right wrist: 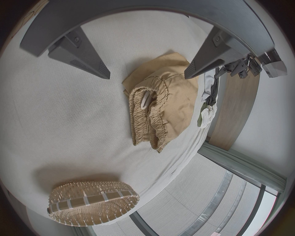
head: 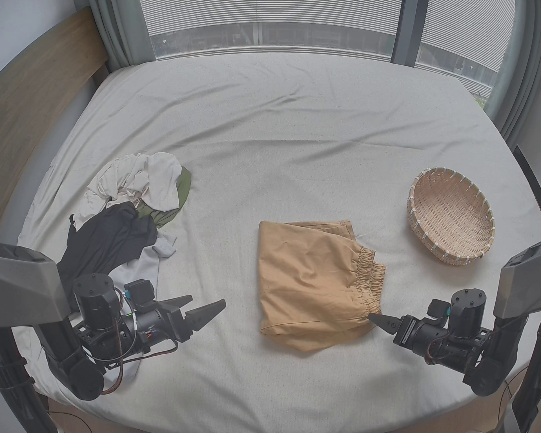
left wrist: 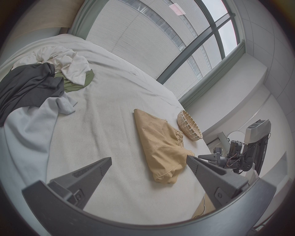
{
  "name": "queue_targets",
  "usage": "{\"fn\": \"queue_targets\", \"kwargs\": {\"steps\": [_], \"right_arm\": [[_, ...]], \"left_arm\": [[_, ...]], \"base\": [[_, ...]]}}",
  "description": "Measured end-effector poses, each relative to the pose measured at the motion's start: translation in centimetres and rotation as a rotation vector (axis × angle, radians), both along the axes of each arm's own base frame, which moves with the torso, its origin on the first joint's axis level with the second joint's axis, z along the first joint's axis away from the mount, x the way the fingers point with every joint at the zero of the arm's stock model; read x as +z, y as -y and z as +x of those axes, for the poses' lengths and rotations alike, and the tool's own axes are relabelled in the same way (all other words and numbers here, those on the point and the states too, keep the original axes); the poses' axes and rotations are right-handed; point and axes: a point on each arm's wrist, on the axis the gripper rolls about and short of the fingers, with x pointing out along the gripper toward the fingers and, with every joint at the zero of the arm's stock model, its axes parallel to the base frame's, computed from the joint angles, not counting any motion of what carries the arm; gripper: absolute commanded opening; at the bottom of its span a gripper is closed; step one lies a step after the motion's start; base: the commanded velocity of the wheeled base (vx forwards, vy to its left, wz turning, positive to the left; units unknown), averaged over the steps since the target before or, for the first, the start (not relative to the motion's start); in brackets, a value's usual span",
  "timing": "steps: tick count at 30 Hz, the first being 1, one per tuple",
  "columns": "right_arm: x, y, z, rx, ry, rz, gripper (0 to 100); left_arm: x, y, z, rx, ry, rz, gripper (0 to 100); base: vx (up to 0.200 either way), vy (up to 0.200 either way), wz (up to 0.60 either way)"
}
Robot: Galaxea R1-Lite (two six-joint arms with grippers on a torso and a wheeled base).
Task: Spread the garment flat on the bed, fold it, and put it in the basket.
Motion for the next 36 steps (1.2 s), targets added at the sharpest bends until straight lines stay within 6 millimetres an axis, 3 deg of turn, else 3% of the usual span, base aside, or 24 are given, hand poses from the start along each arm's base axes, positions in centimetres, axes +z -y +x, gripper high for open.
{"fn": "queue_targets", "kwargs": {"steps": [15,23,24,36], "right_arm": [[-3.4,-3.2,5.5,0.023,0.053,0.021,100],[-3.6,-6.1,6.4,0.090,0.103,0.044,100],[-3.6,-6.3,6.5,0.092,0.109,0.048,0],[-3.6,-6.3,6.8,0.083,0.113,0.048,0]], "left_arm": [[-0.2,-0.8,-0.9,0.019,-0.029,0.012,100],[-0.3,-1.0,-1.2,0.022,-0.038,0.016,100],[-0.3,-1.0,-1.3,0.022,-0.041,0.017,100],[-0.4,-1.1,-1.4,0.022,-0.050,0.020,100]], "base": [[0.000,0.000,0.00],[0.000,0.000,0.00],[0.000,0.000,0.00],[0.000,0.000,0.00]]}}
